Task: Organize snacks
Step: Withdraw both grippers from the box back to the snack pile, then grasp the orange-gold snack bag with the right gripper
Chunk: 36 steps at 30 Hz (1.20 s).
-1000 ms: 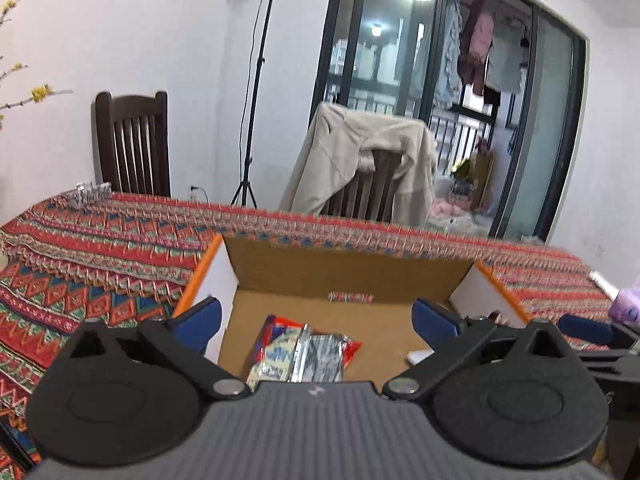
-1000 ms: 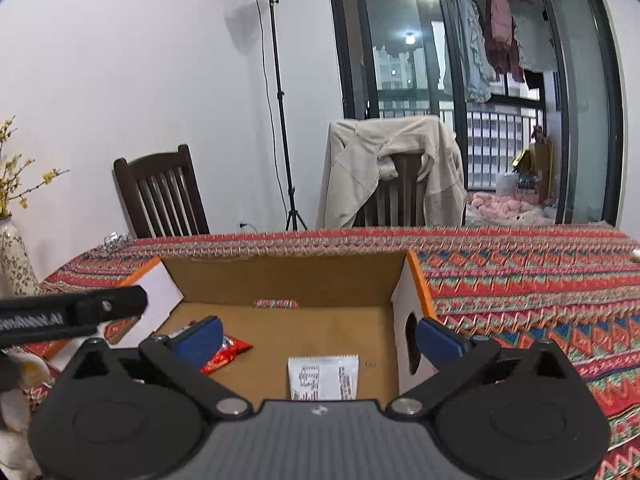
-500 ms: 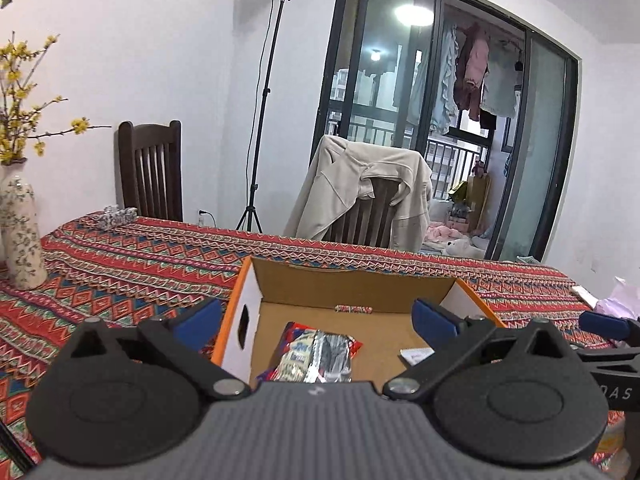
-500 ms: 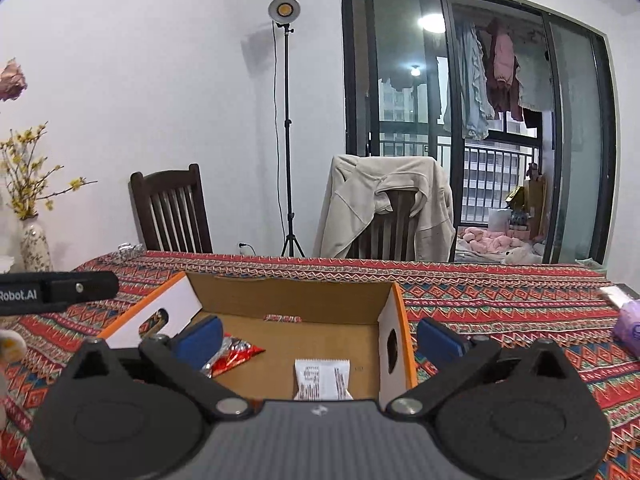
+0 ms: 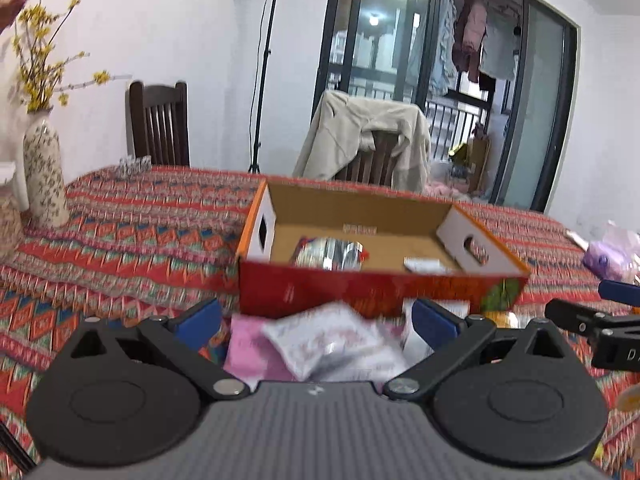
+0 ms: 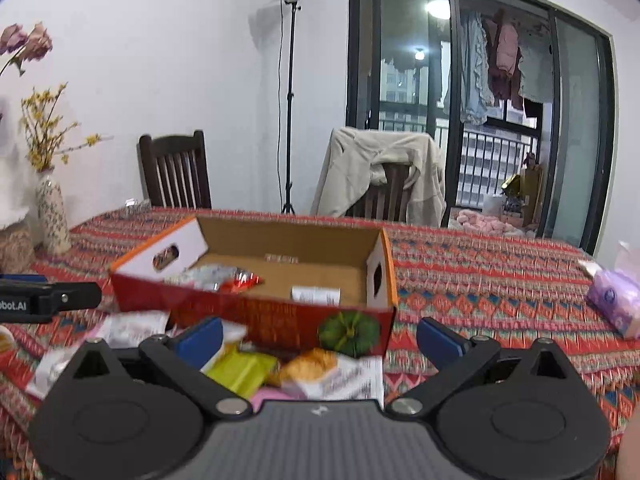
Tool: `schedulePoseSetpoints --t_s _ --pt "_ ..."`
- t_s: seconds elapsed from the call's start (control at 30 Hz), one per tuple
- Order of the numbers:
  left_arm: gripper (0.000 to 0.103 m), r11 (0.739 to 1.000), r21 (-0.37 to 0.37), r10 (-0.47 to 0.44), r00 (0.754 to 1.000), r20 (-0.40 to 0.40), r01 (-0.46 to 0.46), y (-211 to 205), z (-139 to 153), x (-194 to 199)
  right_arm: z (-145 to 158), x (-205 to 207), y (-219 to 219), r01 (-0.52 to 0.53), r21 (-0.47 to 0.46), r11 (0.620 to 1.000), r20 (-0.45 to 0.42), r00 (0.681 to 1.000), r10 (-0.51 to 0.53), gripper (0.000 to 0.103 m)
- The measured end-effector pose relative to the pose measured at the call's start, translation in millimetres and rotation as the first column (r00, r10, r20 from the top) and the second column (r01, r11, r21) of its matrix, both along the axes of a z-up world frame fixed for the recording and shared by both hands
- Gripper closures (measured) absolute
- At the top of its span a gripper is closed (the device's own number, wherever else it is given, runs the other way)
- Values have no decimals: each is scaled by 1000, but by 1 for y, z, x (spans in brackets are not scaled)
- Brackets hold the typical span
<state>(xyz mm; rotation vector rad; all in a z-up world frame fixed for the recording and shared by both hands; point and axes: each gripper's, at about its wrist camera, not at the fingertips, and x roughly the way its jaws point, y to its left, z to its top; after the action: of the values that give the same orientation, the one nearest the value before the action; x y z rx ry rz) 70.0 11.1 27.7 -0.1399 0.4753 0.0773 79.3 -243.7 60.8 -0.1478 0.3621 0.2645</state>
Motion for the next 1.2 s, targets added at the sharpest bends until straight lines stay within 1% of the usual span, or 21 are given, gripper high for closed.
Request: schedulePoseSetpoints --t_s 0.13,0.27,0.33,0.5,0.6,0.67,0.8,0.87,0.93,1.0,1.07,1.13,1.2 --pt "0 1000 -24 -7 999 -48 6 5 -19 -17 -14 -12 -4 2 -5 1000 -36 999 -2 0" --pt "0 998 -55 -30 997 -69 26 9 -30 -32 -28 -28 -5 -21 -6 1000 -74 997 20 0" --pt "0 997 -66 -46 996 -77 41 10 -34 -40 -34 -39 -4 -36 -8 999 -79 996 35 0" --pt "0 997 -48 -61 994 -85 58 8 -38 -57 -44 -64 -2 -78 30 996 -83 993 80 0" --pt "0 997 -50 -64 994 -88 60 7 -41 -68 -53 -77 3 -88 69 994 -124 988 96 0" --pt "0 997 -49 -70 995 -78 66 7 -44 -78 -60 -85 10 -117 65 991 -134 983 124 0" --pt "0 997 -43 -62 994 -85 59 7 -50 -87 -69 -92 21 -125 19 992 -132 983 127 0" --pt "0 997 -53 -57 994 -91 52 9 -53 -88 -73 -92 24 -128 20 992 -133 983 129 0" --pt "0 997 -57 -57 994 -92 52 9 -54 -90 -76 -90 25 -129 22 991 -140 982 130 4" --pt "0 997 -55 -57 994 -92 53 9 -55 -91 -80 -88 28 -128 23 991 -145 981 130 21" --pt "0 997 -55 -60 994 -91 55 10 -55 -91 -83 -87 30 -122 15 992 -143 982 123 27" --pt "0 997 -58 -60 994 -92 55 10 -56 -91 -87 -89 33 -121 -13 993 -106 987 119 30" --pt "0 997 -60 -56 994 -95 51 11 -57 -89 -91 -89 37 -129 -44 991 -92 988 125 38"
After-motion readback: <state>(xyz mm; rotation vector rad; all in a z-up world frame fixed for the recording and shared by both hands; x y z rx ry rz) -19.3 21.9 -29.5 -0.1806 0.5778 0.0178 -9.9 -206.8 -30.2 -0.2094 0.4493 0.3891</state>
